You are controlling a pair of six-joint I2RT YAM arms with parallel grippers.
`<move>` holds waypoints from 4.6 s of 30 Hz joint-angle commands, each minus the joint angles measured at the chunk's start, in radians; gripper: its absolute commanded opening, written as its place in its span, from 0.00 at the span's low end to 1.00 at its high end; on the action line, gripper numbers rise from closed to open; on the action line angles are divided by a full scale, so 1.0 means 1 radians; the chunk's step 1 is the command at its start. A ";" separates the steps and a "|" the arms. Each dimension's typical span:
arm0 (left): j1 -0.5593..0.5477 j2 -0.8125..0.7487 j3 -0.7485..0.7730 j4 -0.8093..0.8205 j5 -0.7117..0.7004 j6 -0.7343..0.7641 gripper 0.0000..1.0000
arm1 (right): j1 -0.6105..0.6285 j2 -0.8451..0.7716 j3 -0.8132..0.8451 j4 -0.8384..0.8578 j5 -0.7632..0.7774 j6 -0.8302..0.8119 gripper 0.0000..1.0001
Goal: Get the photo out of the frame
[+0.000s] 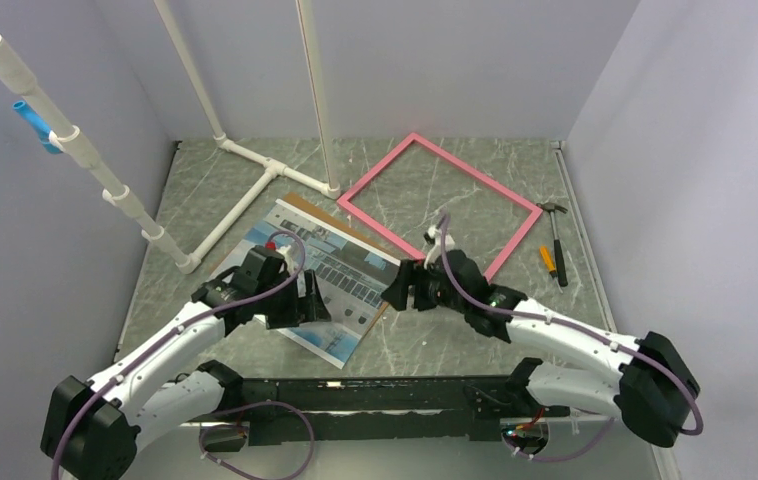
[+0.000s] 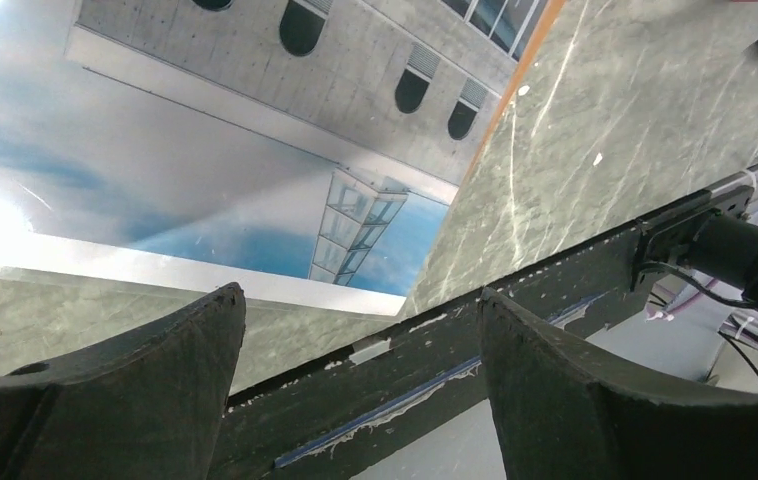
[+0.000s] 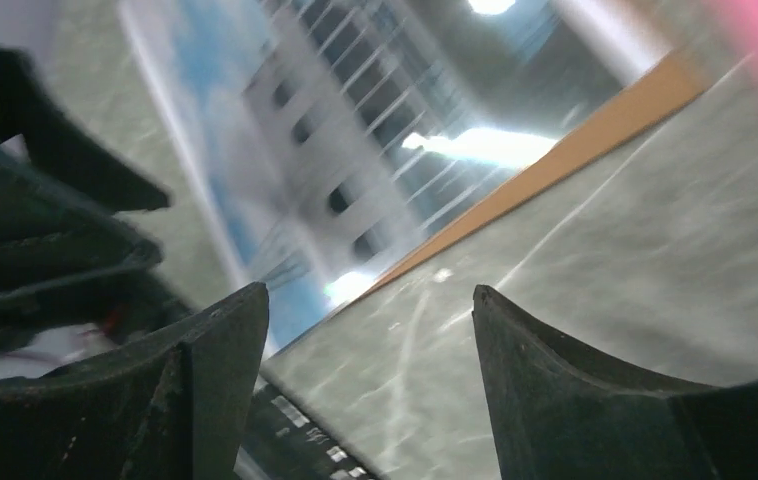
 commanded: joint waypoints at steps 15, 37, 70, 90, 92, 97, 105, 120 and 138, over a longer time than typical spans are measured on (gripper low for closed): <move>0.004 0.079 -0.099 0.151 0.054 -0.006 0.89 | 0.231 0.322 -0.292 0.751 -0.222 0.785 0.56; 0.004 -0.016 -0.101 0.103 0.068 0.007 0.89 | 0.256 0.632 -0.260 1.056 -0.321 0.899 0.34; -0.028 -0.015 -0.089 0.080 -0.043 -0.053 0.96 | 0.270 0.548 -0.199 0.820 -0.299 0.836 0.46; -0.028 0.055 -0.135 0.139 -0.090 -0.081 0.96 | 0.284 0.622 -0.248 0.931 -0.325 0.897 0.34; -0.027 0.050 -0.138 0.139 -0.088 -0.083 0.96 | 0.284 0.631 -0.238 0.932 -0.329 0.894 0.34; -0.028 0.056 -0.143 0.146 -0.084 -0.083 0.96 | 0.284 0.668 -0.217 0.973 -0.347 0.904 0.31; -0.028 0.054 -0.160 0.157 -0.078 -0.088 0.96 | 0.285 0.629 -0.211 0.950 -0.341 0.890 0.22; -0.027 0.049 -0.170 0.152 -0.079 -0.087 0.96 | 0.283 0.664 -0.226 1.058 -0.342 0.917 0.13; -0.028 0.031 -0.189 0.165 -0.065 -0.100 0.96 | 0.279 0.754 -0.213 1.128 -0.340 0.966 0.16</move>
